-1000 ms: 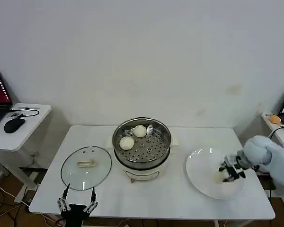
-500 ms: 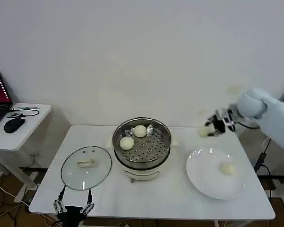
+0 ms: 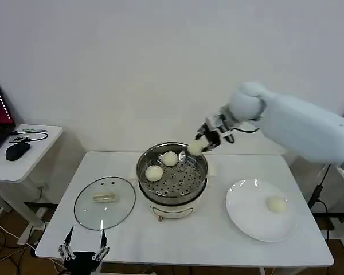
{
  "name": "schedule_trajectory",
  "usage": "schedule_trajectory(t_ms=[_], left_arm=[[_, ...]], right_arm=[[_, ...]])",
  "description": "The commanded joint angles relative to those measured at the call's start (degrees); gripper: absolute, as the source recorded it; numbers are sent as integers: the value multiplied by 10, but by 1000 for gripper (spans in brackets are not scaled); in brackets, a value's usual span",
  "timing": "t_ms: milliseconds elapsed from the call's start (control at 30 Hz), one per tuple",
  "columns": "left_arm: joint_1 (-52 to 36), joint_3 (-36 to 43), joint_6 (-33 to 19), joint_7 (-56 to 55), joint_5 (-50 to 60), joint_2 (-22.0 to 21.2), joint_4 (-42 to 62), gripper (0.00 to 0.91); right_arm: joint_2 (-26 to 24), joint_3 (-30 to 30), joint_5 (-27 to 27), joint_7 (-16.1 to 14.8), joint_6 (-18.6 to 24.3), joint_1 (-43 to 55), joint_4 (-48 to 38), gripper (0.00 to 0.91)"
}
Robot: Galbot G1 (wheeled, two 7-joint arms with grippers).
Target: Take steamed baozi put them in steamer then cover it.
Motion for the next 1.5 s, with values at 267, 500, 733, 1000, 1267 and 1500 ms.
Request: schedule_trajectory(t_ms=[267, 500, 733, 1000, 1267, 1500], left_arm=[[8, -2, -2, -6, 9, -13, -3, 907], [9, -2, -3, -8, 9, -16, -7, 907], [10, -3, -4, -9, 8, -17, -9, 907], [9, -5, -5, -10, 6, -16, -8, 907], [7, -3, -4, -10, 6, -14, -8, 907], [2, -1, -4, -9, 5, -11, -4, 907]], right_arm=[[71, -98, -97, 5, 155, -23, 13, 494], [73, -109, -108, 15, 182, -36, 33, 494], [91, -107, -130, 23, 216, -42, 18, 494], [99, -108, -134, 27, 231, -44, 11, 514], [99, -102, -140, 36, 244, -42, 1, 907], [90, -63, -127, 46, 244, -32, -40, 907]])
